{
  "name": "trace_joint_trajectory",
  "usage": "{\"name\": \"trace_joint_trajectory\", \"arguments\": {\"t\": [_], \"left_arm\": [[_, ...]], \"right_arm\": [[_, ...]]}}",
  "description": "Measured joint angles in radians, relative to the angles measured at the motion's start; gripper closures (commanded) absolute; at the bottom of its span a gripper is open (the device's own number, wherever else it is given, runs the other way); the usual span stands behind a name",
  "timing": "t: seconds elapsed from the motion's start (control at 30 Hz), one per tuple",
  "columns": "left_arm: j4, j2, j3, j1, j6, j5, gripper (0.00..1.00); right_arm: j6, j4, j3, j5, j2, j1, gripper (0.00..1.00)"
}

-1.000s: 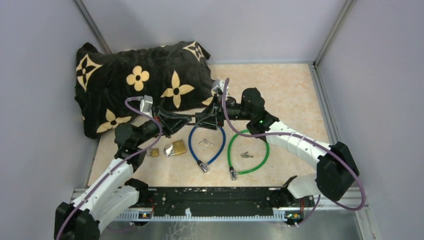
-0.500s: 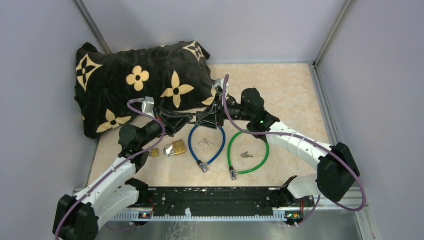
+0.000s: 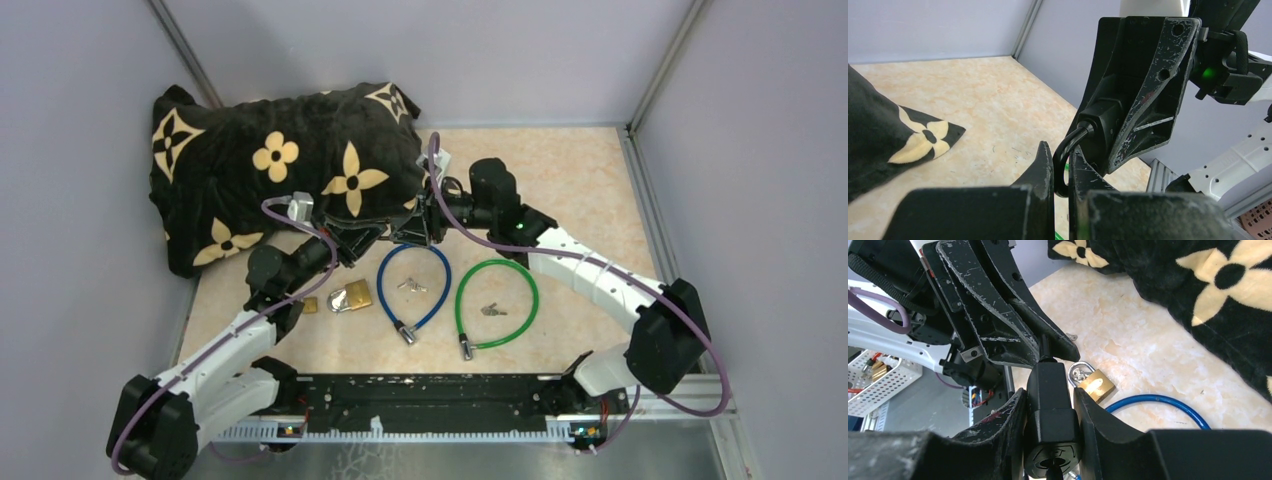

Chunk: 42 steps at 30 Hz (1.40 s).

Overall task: Lock with the key
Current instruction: Lock the lock.

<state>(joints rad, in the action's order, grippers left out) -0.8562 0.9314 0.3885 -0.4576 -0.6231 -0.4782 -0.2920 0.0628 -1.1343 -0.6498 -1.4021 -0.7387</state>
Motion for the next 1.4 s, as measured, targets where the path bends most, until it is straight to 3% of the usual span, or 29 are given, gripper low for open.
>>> {"name": "trace_joint_trajectory", "arguments": {"t": [0.3, 0.97, 1.17, 1.4], "left_arm": [[-0.040, 0.006, 0.038, -0.002, 0.023, -0.041, 1.00], [-0.320, 0.010, 0.124, -0.061, -0.013, -0.063, 1.00], [-0.330, 0.026, 0.124, -0.064, -0.020, -0.054, 1.00], [-0.296, 0.059, 0.131, -0.065, -0.018, -0.065, 1.00]], "right_arm": [[0.034, 0.080, -0.005, -0.113, -0.009, 0.024, 1.00], [0.132, 0.094, -0.233, -0.401, -0.040, 0.042, 1.00], [0.155, 0.063, -0.237, -0.384, -0.030, 0.042, 1.00], [0.241, -0.106, -0.233, -0.259, 0.038, 0.038, 1.00]]}}
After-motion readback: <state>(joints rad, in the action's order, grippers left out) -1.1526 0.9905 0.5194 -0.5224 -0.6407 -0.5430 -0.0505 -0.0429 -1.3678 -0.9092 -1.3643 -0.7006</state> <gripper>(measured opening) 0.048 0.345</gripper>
